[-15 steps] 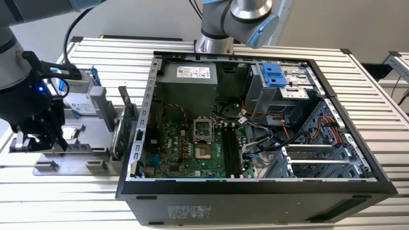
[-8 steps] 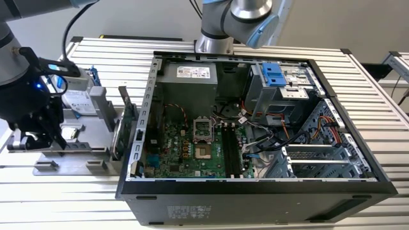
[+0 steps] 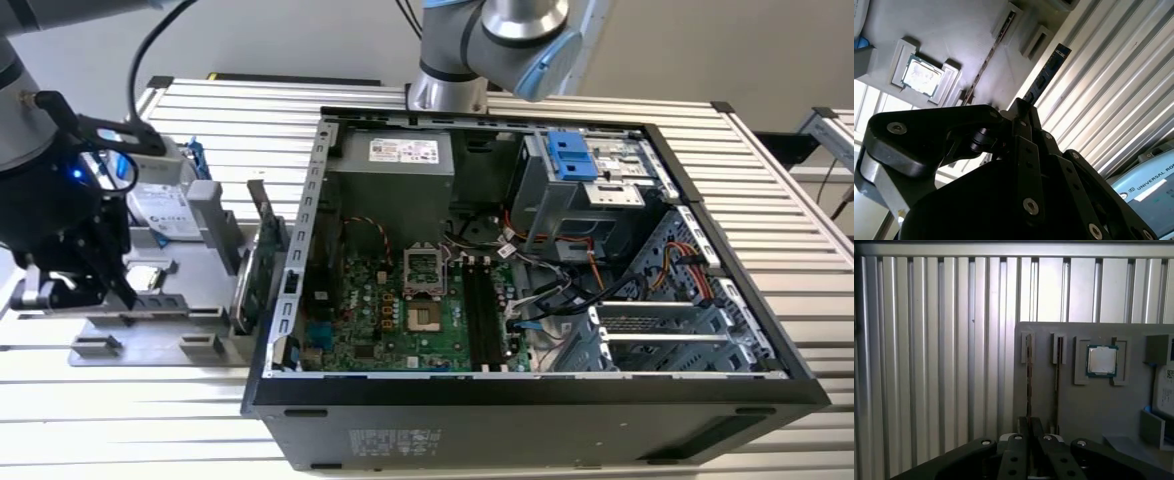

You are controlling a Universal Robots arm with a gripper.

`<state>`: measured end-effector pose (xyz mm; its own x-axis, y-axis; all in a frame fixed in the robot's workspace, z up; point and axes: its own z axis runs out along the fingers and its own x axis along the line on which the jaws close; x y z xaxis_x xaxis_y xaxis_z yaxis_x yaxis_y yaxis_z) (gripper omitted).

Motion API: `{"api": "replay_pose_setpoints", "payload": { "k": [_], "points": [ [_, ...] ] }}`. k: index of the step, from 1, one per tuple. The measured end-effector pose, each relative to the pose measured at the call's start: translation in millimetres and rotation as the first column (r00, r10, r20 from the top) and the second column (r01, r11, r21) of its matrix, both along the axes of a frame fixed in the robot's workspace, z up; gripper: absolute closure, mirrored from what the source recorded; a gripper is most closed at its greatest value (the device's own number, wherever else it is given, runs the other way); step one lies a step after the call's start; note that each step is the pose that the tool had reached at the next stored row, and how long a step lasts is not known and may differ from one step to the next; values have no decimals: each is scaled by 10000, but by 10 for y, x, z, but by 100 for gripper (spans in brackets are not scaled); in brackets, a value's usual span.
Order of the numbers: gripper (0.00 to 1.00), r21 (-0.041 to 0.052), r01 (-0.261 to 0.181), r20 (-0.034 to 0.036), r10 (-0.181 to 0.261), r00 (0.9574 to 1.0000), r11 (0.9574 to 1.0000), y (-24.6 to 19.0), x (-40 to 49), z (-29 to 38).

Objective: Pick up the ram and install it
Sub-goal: 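Pick up the ram and move it above insertion slot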

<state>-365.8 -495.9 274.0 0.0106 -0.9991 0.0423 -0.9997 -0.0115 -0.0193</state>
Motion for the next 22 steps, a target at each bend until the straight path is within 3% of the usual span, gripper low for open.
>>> {"api": "replay_pose_setpoints", "payload": {
  "k": [22],
  "points": [
    [100,-1,0,-1,0,10000,10000,0,0,142]
  ]
}}
